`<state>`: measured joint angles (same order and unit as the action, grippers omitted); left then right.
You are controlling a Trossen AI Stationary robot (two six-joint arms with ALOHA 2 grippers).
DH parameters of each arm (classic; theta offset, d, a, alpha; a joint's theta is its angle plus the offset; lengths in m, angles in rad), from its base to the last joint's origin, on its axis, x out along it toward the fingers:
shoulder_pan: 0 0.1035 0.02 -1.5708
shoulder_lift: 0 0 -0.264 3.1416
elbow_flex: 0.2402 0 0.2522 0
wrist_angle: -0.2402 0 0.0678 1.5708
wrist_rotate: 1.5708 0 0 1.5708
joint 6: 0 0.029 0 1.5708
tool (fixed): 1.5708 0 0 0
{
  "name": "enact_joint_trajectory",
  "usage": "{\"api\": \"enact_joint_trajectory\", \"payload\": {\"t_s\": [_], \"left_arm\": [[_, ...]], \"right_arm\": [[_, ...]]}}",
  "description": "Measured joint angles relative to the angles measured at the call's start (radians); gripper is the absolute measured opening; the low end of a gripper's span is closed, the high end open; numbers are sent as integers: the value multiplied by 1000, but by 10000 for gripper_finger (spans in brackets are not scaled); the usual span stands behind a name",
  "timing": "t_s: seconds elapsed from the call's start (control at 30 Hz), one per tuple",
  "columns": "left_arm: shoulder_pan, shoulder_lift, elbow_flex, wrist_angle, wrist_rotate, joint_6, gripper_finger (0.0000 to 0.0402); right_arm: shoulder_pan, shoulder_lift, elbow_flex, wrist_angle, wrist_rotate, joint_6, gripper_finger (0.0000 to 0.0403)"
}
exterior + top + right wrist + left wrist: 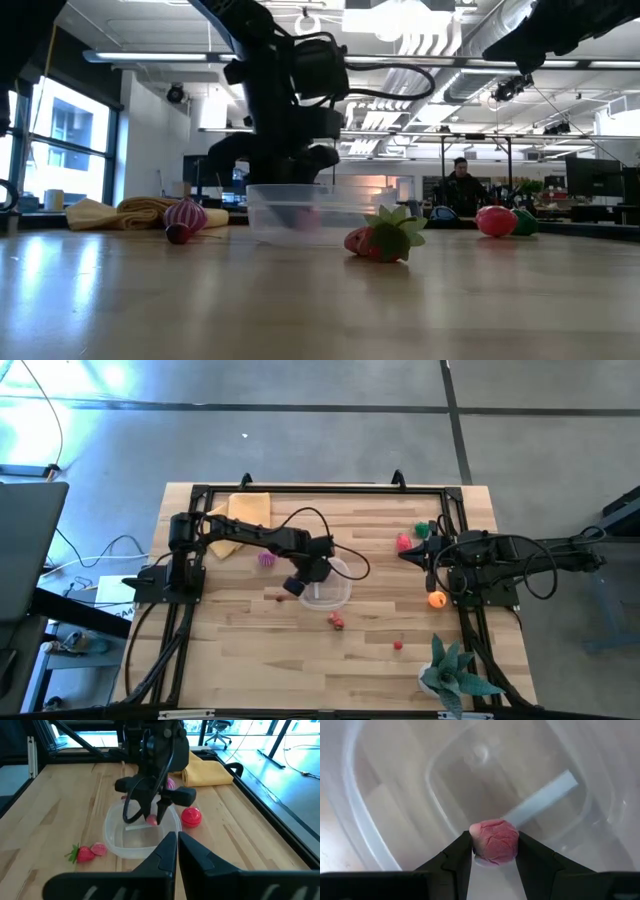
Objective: Pick and placing Produce into tupperware
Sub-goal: Put the top peach into the transparent bin
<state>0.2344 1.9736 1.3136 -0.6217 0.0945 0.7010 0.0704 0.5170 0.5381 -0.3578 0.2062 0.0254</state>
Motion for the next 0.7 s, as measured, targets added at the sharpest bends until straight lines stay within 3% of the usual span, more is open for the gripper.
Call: {"api": "enact_joint_trajectory", "payload": {"t_s": [0.7], "left_arm": [[1, 0, 0, -54, -27, -17, 127]], "right_arm": [[0, -1, 0, -5, 0, 0, 9]]}}
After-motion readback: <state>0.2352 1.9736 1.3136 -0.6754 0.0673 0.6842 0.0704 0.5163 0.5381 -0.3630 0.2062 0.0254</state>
